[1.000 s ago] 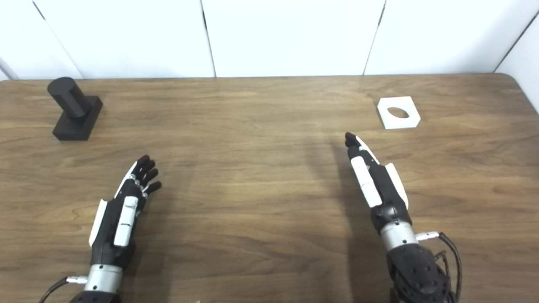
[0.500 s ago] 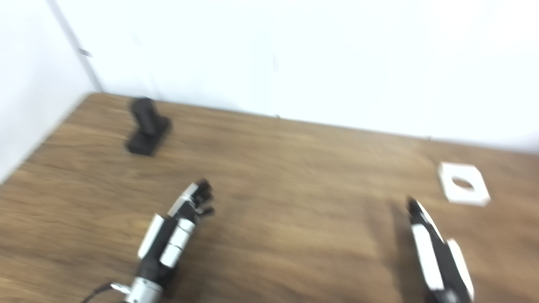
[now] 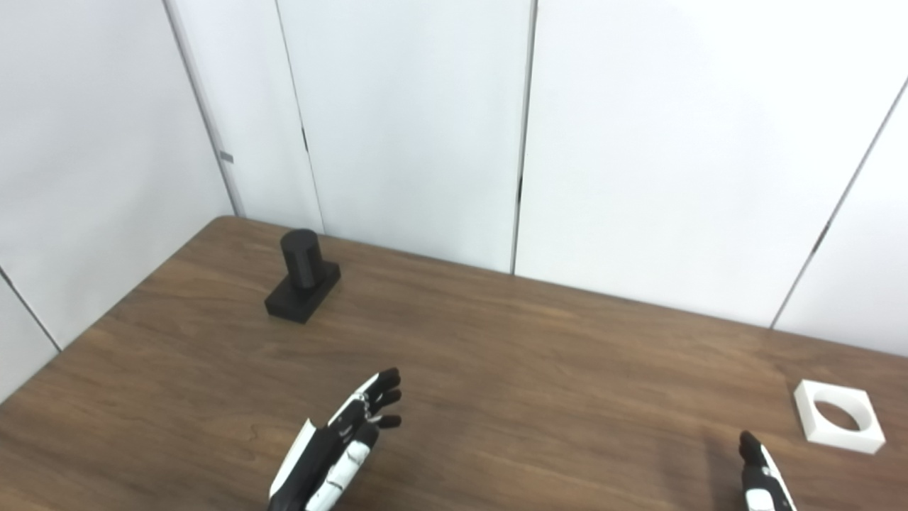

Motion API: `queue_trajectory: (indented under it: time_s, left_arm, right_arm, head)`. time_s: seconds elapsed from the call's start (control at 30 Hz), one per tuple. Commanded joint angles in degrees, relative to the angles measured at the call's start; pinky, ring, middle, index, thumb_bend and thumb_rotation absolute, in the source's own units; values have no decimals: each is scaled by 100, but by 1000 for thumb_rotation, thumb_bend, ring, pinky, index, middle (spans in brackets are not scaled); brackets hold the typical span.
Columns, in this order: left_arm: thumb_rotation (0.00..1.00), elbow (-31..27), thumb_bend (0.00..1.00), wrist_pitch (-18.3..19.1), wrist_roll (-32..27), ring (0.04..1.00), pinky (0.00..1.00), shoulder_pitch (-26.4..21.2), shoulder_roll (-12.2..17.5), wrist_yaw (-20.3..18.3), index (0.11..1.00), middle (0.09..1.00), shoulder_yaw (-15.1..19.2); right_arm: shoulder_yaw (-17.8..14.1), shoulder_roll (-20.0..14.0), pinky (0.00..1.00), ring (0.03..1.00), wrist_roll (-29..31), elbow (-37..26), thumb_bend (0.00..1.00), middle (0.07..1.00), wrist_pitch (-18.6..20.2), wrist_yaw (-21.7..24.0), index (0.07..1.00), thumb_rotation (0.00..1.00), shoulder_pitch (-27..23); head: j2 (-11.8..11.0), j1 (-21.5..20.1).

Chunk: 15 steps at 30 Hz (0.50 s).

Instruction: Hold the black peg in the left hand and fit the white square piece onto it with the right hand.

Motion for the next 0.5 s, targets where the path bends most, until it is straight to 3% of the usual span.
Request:
queue_trajectory:
  time_s: [0.0, 0.3, 0.47]
  left_arm:
    - [821, 835, 572, -97, -13, 923, 821, -58, -499, 48, 932, 954, -127]
    - [808, 957, 565, -241, 17, 915, 809, -90, -479, 81, 928, 952, -96]
    - [707, 716, 516, -90, 277, 896, 783, -11, -473, 270, 910, 940, -28]
  right_arm:
    - [105, -243, 1000, 985, -104, 65, 318, 967, 12, -24, 953, 1000, 550]
    - [107, -170, 1000, 992, -77, 144, 254, 970, -102, -39, 952, 1000, 562]
    - [143, -136, 1000, 984, -141, 88, 243, 965, -79, -69, 946, 1000, 599]
  head:
    - [4, 5]
    - [-76, -44]
    - [-71, -59]
